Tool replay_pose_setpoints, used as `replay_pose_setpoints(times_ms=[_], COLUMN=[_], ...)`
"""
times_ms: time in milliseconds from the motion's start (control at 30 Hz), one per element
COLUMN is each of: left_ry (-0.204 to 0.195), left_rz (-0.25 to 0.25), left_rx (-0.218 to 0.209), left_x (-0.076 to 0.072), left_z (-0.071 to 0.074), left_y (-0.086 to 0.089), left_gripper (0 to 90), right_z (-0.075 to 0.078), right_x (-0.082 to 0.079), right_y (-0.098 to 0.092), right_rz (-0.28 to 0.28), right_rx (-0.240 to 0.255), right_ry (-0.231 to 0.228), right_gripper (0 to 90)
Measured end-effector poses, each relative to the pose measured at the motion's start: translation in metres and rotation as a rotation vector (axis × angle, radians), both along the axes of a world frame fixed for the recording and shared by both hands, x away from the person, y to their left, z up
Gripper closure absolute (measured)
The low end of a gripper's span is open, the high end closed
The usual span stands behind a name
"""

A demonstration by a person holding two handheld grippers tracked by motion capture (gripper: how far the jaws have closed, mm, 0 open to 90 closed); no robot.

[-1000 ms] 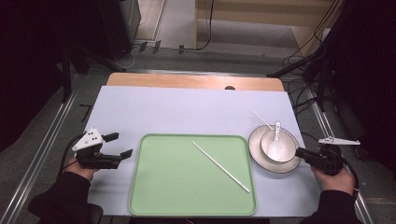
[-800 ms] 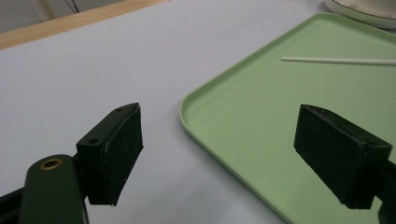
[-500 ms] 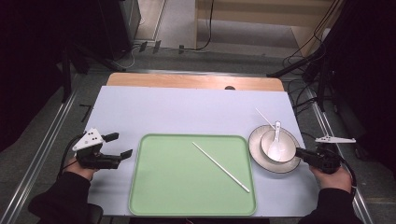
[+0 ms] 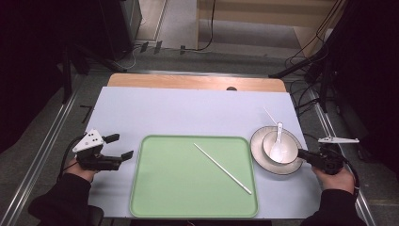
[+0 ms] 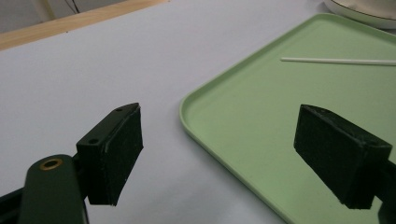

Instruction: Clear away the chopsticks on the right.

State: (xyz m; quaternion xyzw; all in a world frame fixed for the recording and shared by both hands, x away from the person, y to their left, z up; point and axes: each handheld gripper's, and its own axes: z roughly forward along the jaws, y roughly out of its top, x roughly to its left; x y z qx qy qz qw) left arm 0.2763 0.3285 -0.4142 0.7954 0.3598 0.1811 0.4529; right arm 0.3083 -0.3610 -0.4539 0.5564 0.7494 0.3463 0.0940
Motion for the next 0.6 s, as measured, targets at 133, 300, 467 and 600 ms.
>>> replay_pose_setpoints(times_ms=[133,300,467,600], left_ry=[0.000,0.001,0.000,0.000], left_rz=[0.000,-0.001,-0.001,-0.001], left_rx=[0.000,-0.001,0.000,-0.001], left_x=[0.000,0.000,0.000,0.000], left_z=[0.000,0.000,0.000,0.000], left_y=[0.000,0.000,0.000,0.000], left_gripper=[15.6,15.6,15.6,15.6], right_z=[0.002,0.007,0.009,0.013], right_x=[-0.001,-0.002,-0.004,-0.006], right_y=[-0.002,-0.005,-0.007,-0.011], right_rz=[-0.010,-0.021,-0.031,-0.046], right_rx=[0.027,0.054,0.068,0.091], right_ry=[0.000,-0.010,-0.016,-0.031], right_gripper=[84.9,85.1,85.1,85.2])
